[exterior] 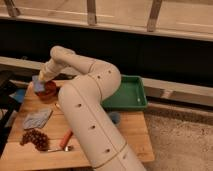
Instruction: Wipe red bowl with sponge
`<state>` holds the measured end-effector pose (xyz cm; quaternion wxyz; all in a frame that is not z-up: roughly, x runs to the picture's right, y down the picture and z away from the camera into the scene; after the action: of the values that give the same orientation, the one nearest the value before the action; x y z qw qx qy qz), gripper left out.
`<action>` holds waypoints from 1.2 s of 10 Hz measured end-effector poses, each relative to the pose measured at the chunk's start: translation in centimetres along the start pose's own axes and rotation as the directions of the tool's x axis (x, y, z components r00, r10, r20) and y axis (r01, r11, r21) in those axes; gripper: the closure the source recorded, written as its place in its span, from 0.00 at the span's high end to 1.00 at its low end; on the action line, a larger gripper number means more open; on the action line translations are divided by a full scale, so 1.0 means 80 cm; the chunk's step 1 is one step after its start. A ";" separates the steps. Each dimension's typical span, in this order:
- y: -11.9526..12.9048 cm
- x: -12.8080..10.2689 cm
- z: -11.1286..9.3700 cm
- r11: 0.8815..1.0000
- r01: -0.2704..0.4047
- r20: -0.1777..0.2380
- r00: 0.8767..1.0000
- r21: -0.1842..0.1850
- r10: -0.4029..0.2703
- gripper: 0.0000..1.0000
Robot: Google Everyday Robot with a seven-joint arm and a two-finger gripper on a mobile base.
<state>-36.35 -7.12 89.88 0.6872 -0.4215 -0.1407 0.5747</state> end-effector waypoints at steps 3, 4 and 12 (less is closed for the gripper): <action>-0.029 -0.003 -0.027 0.998 -0.039 0.024 0.999 0.044 0.038 0.00; -0.038 -0.014 -0.032 0.997 -0.043 0.031 0.999 0.057 0.041 0.00; 0.009 -0.020 0.014 1.000 0.028 -0.015 1.000 0.005 -0.028 0.00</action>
<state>-38.05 -8.15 90.49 0.6973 -0.4219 -0.1400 0.5623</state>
